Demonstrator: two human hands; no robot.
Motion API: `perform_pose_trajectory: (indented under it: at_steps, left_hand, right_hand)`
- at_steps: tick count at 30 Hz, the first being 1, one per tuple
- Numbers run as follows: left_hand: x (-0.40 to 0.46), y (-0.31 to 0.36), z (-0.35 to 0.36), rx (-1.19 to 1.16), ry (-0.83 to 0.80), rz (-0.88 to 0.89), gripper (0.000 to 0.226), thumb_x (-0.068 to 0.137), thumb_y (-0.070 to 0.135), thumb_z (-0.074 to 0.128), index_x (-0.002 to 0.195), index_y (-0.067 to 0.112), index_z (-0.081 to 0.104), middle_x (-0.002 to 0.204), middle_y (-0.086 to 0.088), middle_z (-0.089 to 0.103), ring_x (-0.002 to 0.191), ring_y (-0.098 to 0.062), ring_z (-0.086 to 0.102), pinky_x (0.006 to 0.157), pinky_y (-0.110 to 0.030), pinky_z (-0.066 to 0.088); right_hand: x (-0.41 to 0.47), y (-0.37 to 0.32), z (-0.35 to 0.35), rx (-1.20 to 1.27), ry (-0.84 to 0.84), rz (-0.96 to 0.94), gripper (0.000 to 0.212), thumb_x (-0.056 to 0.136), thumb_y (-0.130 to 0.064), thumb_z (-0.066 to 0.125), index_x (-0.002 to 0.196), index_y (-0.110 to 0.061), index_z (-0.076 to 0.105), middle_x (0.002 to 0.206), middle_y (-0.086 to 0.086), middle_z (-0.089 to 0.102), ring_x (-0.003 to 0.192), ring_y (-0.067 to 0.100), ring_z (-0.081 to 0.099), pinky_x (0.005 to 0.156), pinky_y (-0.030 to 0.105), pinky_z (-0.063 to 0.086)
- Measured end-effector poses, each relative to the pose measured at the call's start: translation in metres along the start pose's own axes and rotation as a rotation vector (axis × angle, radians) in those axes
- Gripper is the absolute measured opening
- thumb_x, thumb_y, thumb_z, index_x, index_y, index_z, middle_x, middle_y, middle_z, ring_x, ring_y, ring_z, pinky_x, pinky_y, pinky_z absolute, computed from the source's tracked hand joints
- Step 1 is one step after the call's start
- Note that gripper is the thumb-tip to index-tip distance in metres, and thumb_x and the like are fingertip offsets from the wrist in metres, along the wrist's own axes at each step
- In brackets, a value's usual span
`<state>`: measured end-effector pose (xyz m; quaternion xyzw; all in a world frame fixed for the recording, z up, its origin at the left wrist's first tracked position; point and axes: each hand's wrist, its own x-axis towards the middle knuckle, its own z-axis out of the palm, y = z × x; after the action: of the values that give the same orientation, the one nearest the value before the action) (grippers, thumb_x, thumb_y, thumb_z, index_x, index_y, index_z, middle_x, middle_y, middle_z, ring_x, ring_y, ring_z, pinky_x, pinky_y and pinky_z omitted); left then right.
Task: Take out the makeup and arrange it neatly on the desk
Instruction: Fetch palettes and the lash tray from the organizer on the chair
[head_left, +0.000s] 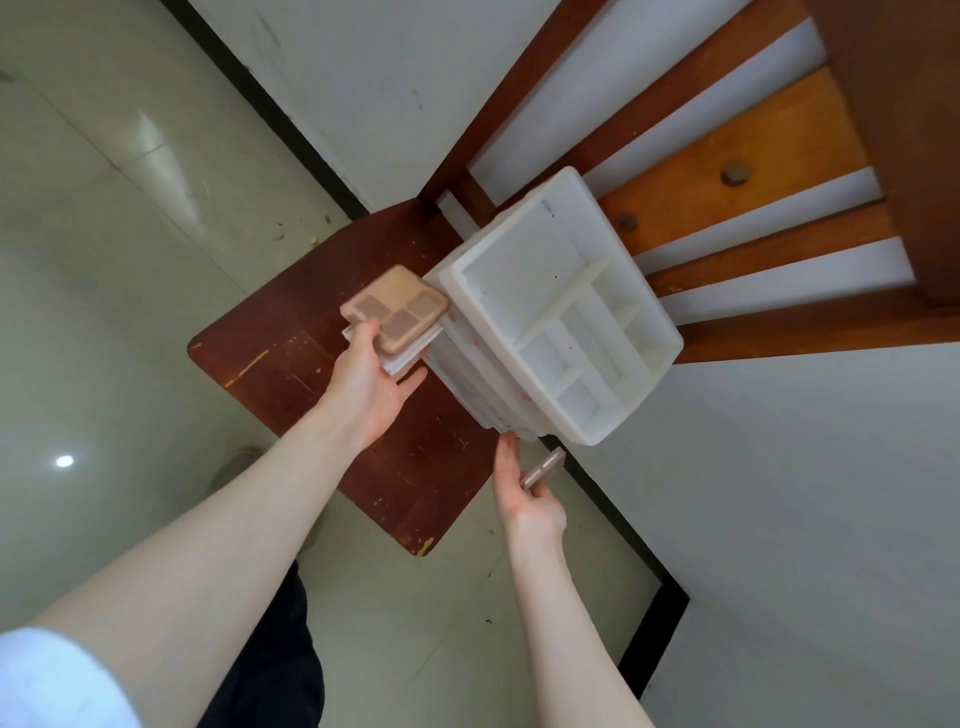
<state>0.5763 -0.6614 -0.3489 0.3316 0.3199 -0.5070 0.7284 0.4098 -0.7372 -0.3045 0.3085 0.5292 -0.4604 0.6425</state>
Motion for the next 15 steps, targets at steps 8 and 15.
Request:
perform_pose_trajectory:
  at_steps: [8, 15]
  left_hand:
    - [-0.064, 0.027, -0.010, 0.106, 0.085, 0.079, 0.021, 0.096, 0.025, 0.044, 0.115, 0.018, 0.050, 0.111, -0.004, 0.061, 0.105, -0.019, 0.057, 0.091, -0.041, 0.047]
    - [-0.139, 0.070, -0.007, 0.174, 0.155, 0.206, 0.017, 0.097, 0.021, 0.040, 0.110, 0.015, 0.049, 0.099, -0.005, 0.064, 0.092, -0.018, 0.062, 0.079, -0.039, 0.049]
  right_hand:
    - [-0.060, 0.025, -0.021, -0.581, 0.061, -0.019, 0.033, 0.101, -0.010, 0.034, 0.131, 0.002, 0.040, 0.133, 0.030, 0.045, 0.120, 0.042, 0.050, 0.103, 0.050, 0.040]
    - [-0.099, 0.051, 0.009, -0.686, -0.018, 0.086, 0.043, 0.102, -0.016, 0.033, 0.139, 0.005, 0.030, 0.140, 0.028, 0.039, 0.132, 0.039, 0.038, 0.111, 0.046, 0.029]
